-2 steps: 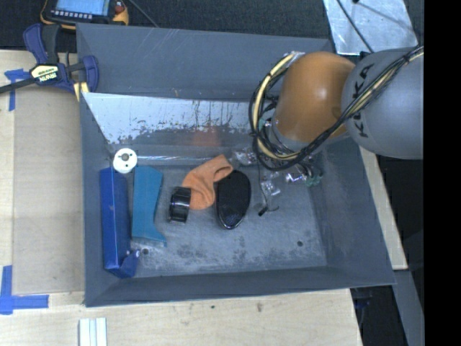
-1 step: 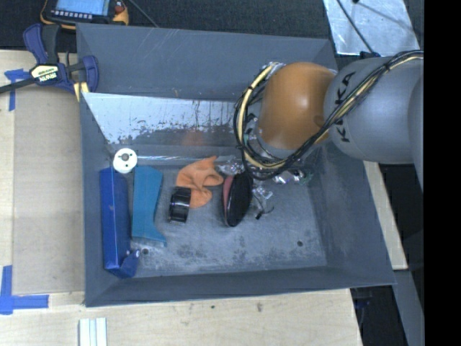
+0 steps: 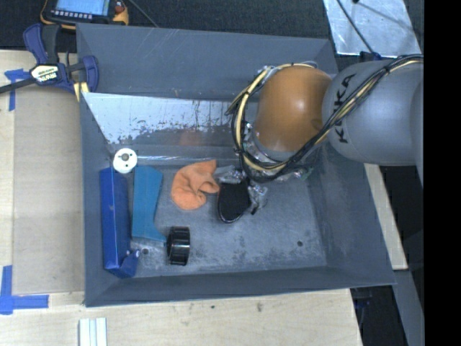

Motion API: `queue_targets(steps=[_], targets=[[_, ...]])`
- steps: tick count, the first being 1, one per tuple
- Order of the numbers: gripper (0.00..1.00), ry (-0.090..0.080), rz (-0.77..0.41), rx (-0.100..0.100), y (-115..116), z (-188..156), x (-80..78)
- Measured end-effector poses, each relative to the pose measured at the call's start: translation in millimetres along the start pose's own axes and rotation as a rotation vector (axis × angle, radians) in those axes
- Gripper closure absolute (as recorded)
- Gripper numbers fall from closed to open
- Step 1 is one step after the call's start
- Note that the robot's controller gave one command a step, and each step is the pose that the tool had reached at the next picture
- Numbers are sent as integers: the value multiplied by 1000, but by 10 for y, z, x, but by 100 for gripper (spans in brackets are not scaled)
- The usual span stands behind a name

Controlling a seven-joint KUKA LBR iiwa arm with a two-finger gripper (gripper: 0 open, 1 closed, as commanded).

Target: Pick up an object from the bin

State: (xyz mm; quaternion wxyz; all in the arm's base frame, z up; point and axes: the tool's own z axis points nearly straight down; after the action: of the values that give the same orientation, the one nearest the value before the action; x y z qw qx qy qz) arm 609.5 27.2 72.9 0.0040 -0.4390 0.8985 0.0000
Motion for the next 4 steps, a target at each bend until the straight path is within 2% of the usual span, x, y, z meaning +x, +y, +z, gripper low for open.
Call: queue_targets(steps=[4], targets=[[100,7,1,-6,15,-164,17]])
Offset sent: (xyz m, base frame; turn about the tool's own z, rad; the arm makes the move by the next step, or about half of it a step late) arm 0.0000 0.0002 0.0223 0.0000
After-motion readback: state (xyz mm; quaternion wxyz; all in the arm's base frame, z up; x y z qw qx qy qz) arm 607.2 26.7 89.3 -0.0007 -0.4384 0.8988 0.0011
